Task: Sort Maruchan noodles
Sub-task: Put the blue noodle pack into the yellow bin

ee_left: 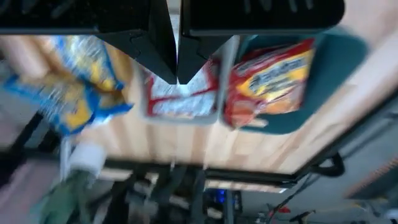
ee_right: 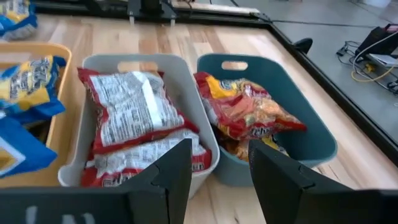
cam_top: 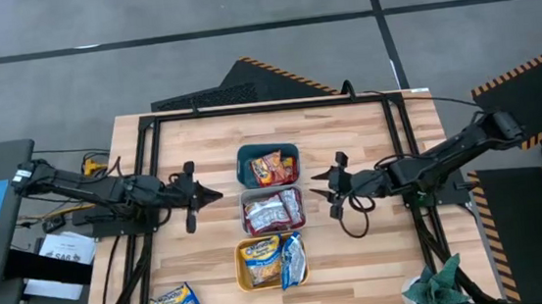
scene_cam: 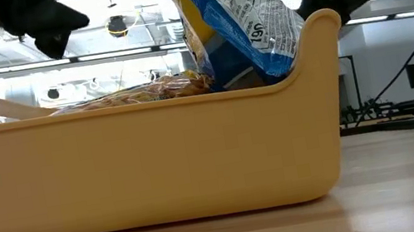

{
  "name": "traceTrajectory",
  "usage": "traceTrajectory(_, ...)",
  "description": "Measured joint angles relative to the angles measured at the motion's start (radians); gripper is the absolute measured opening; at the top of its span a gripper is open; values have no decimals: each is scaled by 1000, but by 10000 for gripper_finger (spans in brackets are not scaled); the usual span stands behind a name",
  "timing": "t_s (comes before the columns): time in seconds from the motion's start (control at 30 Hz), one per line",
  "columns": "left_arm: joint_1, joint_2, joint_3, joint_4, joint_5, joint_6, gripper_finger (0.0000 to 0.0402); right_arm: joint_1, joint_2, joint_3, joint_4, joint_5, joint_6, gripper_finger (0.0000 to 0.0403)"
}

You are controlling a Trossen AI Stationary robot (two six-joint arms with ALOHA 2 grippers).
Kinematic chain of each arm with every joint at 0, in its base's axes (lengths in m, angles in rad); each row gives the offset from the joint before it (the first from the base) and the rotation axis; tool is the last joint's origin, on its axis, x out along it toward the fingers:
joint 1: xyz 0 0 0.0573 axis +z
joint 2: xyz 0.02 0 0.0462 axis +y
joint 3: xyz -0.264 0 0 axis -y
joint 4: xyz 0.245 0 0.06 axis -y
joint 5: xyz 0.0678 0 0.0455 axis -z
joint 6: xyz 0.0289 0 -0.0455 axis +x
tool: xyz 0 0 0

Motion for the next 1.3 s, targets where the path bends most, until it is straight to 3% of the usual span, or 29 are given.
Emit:
traceTrajectory(0.13,-30,67,0,83,100,-17,2,0,8,0,27,-7,0,179)
traceTrajectory(0.3,-111,224,58,115,116,-8,35,0,7,0,43,-25,0,179)
traceTrajectory(0.4,-167,311,140,36,125,-9,72,0,7,0,44,-25,0,179)
traceTrajectory(0.5,-222,388,275,-158,159,-67,110,0,7,0,42,-25,-1,179)
traceTrajectory(0.67,-340,529,537,-629,184,-361,161,0,7,0,39,-25,-2,179)
traceTrajectory(0.77,-432,625,651,-806,232,-599,177,0,7,0,39,-25,-3,179)
traceTrajectory(1.07,-669,882,733,-882,453,-1253,181,0,7,0,36,-24,-32,179)
traceTrajectory(1.2,-699,959,733,-920,537,-1353,181,-2,7,0,38,-24,-53,179)
traceTrajectory(1.3,-689,992,732,-963,528,-1353,181,-12,7,0,42,-24,-60,179)
